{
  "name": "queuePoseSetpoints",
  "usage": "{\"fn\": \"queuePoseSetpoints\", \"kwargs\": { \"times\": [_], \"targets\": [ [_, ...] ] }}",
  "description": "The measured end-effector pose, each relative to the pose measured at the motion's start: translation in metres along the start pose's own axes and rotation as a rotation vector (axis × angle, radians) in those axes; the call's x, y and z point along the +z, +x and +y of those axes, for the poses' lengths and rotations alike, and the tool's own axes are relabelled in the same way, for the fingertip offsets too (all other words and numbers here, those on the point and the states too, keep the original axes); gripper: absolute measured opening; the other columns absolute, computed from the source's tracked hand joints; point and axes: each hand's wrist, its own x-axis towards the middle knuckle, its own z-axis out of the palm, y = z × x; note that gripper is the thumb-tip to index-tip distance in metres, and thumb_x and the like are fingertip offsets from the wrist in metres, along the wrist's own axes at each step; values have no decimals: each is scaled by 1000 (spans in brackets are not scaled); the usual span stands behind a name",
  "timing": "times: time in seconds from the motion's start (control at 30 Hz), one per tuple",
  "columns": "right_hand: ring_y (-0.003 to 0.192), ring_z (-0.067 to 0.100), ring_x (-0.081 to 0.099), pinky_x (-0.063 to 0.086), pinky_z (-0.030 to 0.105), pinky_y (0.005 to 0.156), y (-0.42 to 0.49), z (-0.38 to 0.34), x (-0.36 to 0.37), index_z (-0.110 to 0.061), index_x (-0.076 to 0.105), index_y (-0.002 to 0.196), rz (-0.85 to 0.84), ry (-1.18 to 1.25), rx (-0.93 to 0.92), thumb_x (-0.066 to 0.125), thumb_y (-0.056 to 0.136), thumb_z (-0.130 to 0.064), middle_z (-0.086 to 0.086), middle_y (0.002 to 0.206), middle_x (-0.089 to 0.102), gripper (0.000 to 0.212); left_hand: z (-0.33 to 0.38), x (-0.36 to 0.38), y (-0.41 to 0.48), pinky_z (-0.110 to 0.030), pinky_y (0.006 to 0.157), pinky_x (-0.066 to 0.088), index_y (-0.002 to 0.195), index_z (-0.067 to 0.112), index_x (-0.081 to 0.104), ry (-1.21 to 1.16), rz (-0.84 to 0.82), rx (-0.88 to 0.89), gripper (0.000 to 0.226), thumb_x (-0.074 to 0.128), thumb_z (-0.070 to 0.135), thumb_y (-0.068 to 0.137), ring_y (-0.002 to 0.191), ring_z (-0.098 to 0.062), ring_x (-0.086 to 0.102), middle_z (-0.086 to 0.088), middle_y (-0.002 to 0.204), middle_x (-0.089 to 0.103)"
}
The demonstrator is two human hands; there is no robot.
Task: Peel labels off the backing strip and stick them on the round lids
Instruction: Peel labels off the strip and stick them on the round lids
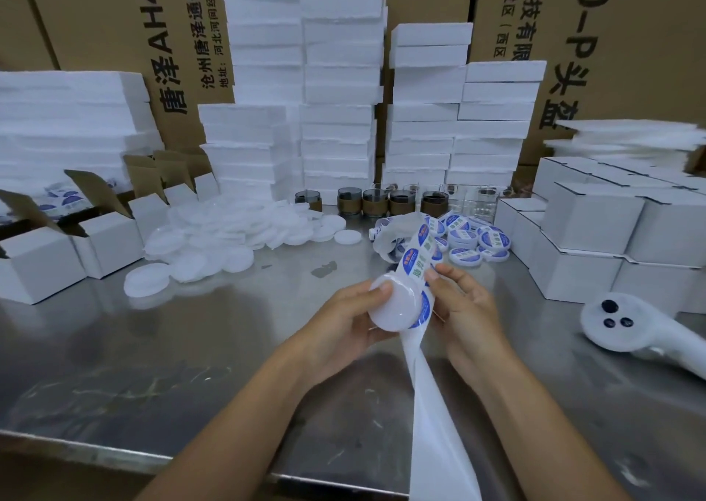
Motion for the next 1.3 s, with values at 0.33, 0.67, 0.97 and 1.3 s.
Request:
{"fn": "queuePoseSetpoints", "kwargs": {
  "times": [0.33, 0.67, 0.97, 1.3],
  "targets": [
    [69, 11, 63, 52, 26, 66, -1, 8, 3, -25, 59, 94, -5, -265, -98, 63, 86, -14, -10, 71, 71, 14, -2, -4, 15, -22, 69, 54, 95, 6, 69, 75, 190, 103, 31, 58, 29, 76, 83, -16, 69, -8, 93, 74],
    [61, 4, 51, 45, 12, 63, -2, 20, 1, -33, 60, 91, -92, -680, -372, 60, 85, 0, -9, 84, 64, 33, -3, -15, 14, -26, 75, 56, 103, 8, 65, -7, 268, 139, 22, 51, 20, 91, 88, -15, 69, -5, 95, 73],
    [82, -4, 47, 34, 0, 68, -4, 25, -6, -38, 62, 112, -42, -968, -549, 69, 81, -30, -16, 97, 45, 34, 0, -13, 9, -34, 90, 54, 114, 1, 59, -112, 215, 111, 42, 55, 27, 81, 104, -27, 63, -19, 117, 65],
    [104, 14, 45, 25, 20, 87, -7, 22, -6, -30, 68, 109, 20, -1207, -731, 75, 75, -29, -12, 104, 58, 34, 1, -13, 6, -33, 77, 57, 96, 10, 71, -133, 145, 90, 26, 58, 27, 81, 95, -27, 68, -15, 108, 69]
  ]
}}
